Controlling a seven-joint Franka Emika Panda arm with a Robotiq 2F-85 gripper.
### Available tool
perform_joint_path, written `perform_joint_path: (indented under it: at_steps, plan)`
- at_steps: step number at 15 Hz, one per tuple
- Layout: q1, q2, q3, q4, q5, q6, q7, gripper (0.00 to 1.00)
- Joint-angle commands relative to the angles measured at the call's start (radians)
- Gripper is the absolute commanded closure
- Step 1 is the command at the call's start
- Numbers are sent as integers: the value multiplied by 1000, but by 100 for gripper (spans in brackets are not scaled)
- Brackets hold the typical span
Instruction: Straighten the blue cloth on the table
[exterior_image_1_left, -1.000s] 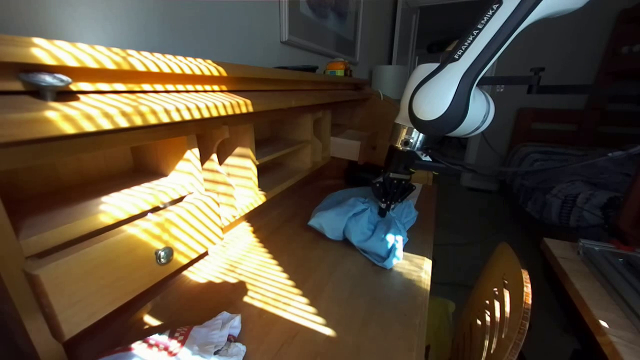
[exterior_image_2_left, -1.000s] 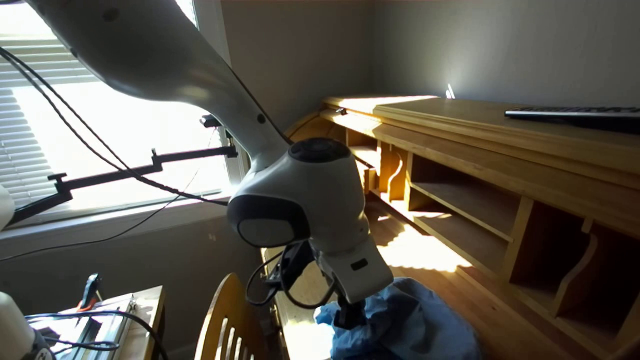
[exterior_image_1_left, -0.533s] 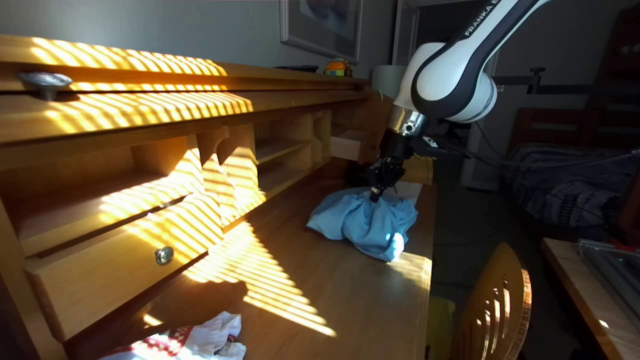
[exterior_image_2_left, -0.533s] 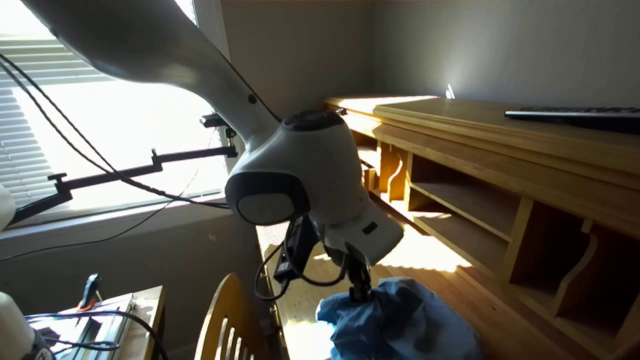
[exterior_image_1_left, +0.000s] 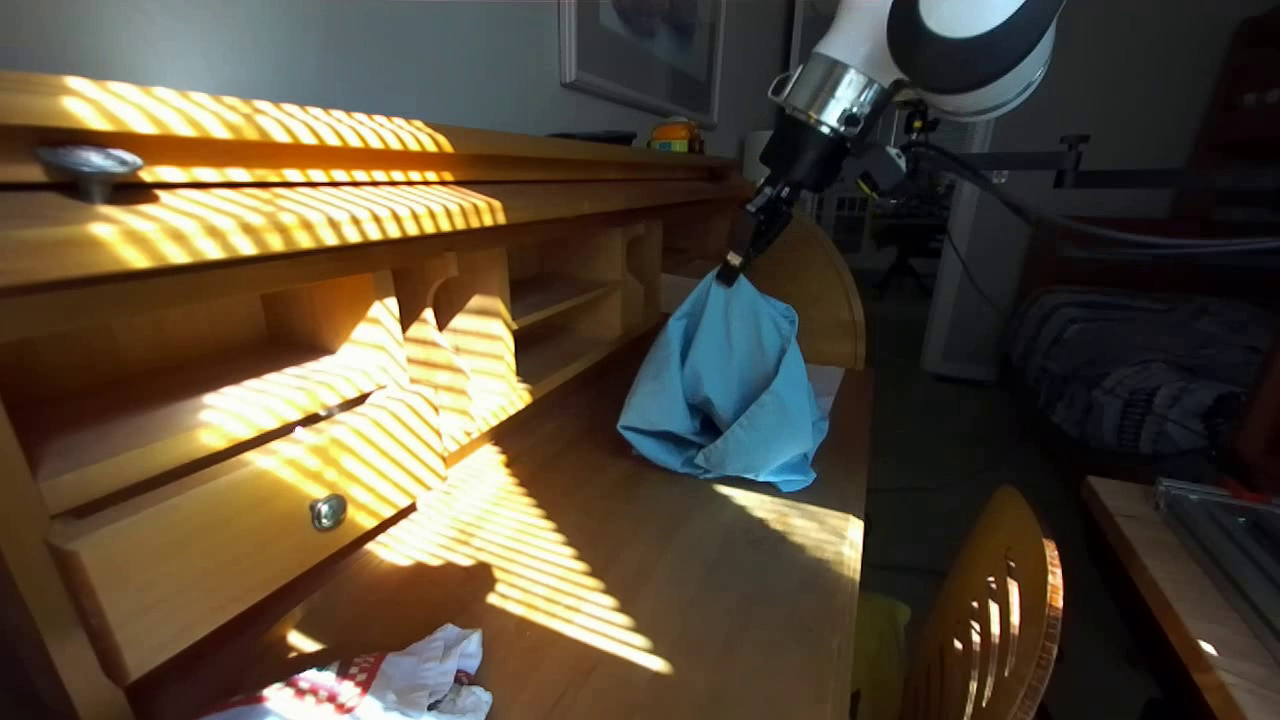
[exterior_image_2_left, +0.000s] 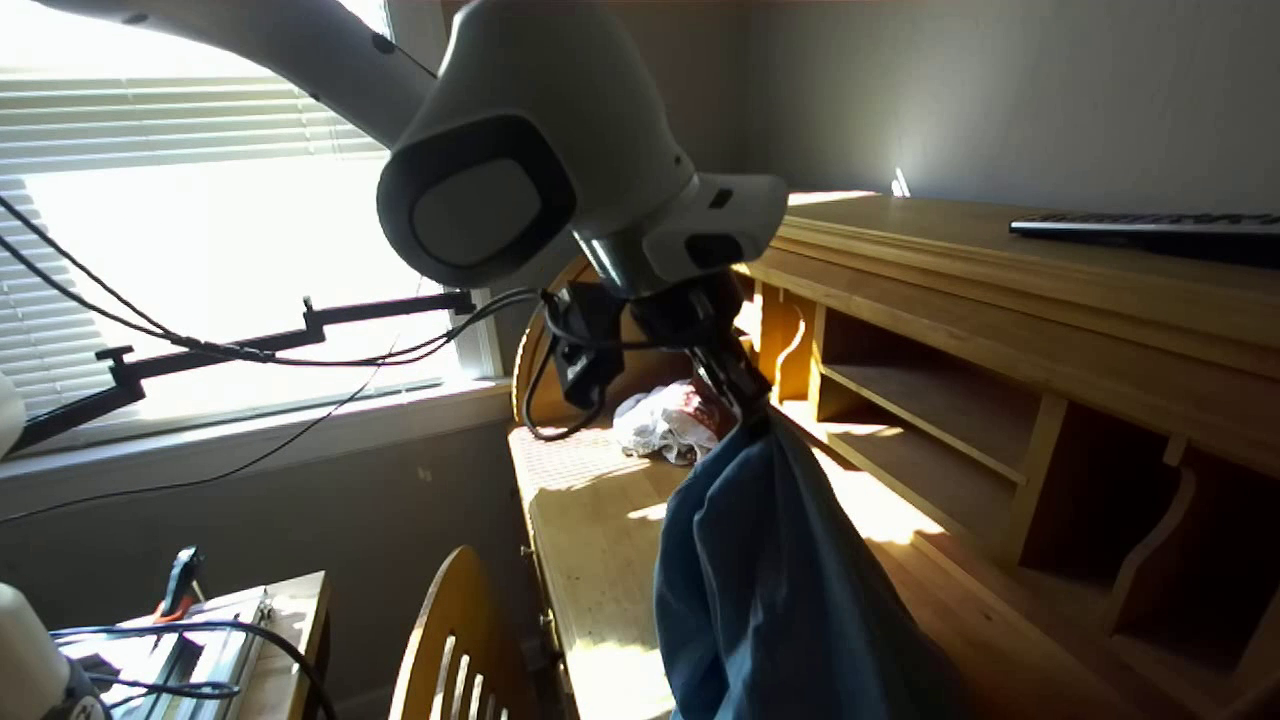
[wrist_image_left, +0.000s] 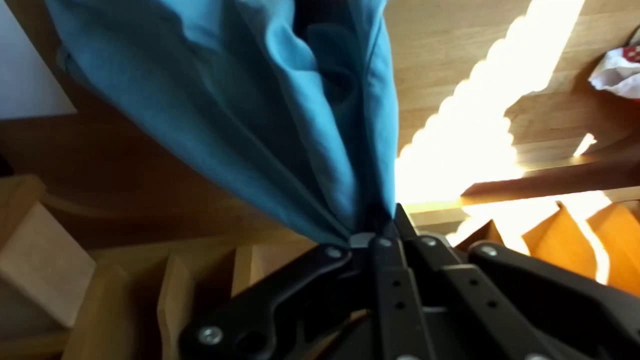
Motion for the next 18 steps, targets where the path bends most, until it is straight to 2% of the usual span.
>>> perform_joint_path:
  at_steps: [1, 5, 10, 11, 13, 15, 18]
  plan:
    - [57, -152, -20, -56, -20, -48, -139, 100]
    - [139, -176, -32, -47, -25, -55, -288, 100]
    - [227, -119, -30, -39, -51, 44, -450, 100]
    - [229, -101, -17, -50, -28, 108, -500, 100]
    - [277, -57, -34, -77, 17, 278, -585, 100]
    - [367, -4, -68, -101, 113, 434, -651, 100]
    - [510, 56, -116, -115, 177, 518, -644, 100]
